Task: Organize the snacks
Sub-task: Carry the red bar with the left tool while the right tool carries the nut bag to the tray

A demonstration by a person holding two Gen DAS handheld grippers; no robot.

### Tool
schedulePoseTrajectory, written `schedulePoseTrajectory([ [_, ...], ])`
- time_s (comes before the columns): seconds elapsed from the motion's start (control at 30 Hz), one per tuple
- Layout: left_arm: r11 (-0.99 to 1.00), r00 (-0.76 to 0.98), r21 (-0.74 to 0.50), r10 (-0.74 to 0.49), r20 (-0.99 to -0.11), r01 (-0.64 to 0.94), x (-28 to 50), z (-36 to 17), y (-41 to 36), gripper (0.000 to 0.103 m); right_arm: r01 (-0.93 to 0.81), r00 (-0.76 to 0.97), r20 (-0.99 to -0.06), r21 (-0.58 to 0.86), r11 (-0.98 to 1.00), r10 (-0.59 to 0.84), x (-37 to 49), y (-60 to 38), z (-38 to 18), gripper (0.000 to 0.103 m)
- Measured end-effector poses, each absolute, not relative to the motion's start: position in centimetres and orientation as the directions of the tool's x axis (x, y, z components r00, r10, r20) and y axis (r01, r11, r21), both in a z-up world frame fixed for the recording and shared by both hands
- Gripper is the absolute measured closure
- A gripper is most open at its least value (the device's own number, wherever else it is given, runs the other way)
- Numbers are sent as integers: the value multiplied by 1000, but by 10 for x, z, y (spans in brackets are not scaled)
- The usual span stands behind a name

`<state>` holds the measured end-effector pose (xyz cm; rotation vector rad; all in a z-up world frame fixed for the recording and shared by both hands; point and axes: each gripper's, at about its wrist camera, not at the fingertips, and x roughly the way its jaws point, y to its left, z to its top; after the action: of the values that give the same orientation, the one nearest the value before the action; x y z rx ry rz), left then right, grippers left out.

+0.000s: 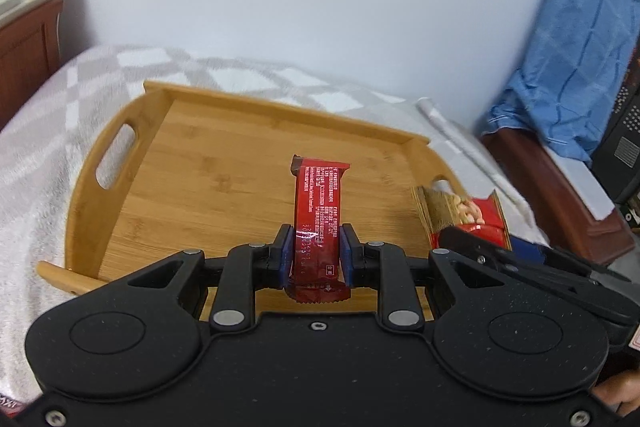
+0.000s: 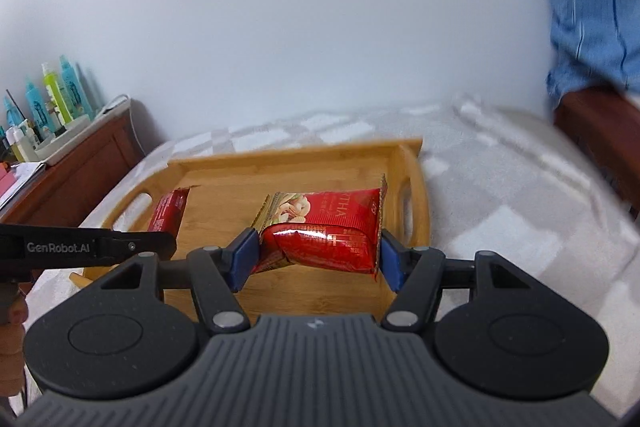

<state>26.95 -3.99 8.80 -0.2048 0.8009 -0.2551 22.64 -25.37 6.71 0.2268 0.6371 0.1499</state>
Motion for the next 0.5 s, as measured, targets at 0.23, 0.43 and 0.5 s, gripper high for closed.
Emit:
schedulePoseTrajectory([
  [0.23, 957, 632, -253, -283, -721, 140, 288, 66, -46, 80, -93, 748, -612, 289, 953, 259, 235, -250, 48, 37],
  [0.43, 959, 619, -241, -279, -734, 148, 292, 59, -54, 80, -84, 727, -635, 295, 952, 261, 241, -245, 38, 37],
  [0.5, 961, 612, -233, -274, -742, 148, 293, 57, -56, 80, -84, 726, -636, 298, 951, 264, 242, -245, 37, 37],
])
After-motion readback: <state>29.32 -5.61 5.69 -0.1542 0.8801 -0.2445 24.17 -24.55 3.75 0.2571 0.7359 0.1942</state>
